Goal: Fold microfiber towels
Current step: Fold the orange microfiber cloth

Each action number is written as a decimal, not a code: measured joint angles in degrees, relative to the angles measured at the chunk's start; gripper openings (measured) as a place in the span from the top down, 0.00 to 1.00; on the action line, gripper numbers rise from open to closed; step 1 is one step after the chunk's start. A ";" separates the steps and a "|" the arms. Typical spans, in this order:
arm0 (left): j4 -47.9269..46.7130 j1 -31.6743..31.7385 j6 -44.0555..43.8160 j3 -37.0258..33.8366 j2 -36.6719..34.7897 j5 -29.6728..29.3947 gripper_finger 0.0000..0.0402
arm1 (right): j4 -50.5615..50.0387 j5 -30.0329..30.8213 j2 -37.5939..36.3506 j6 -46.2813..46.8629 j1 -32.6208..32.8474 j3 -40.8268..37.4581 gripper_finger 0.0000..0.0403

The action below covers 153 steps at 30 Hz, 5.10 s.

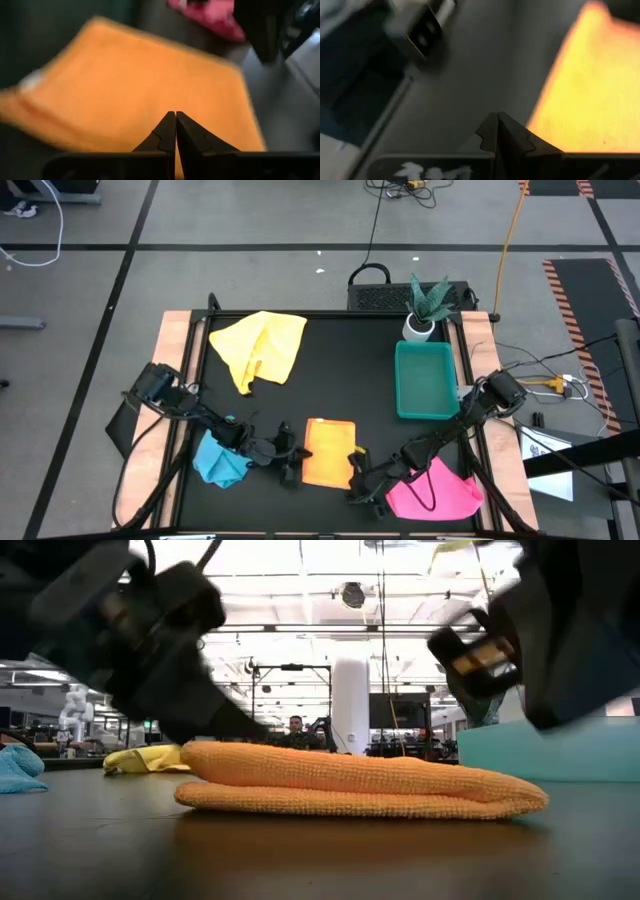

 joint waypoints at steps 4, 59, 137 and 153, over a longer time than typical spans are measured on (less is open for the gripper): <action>2.61 2.24 4.08 0.01 0.03 0.20 0.98 | 5.20 2.59 0.00 -1.98 -0.90 0.02 0.99; 6.33 8.63 6.57 0.16 3.61 4.21 0.96 | -22.60 33.82 -1.09 36.76 -8.14 -4.70 0.99; -2.84 7.45 10.24 8.84 9.95 8.75 0.97 | 12.11 7.28 3.38 -1.99 -0.86 1.27 0.99; -2.85 5.46 11.24 8.80 9.79 7.12 0.97 | 13.06 9.46 3.37 2.70 -3.34 1.27 0.99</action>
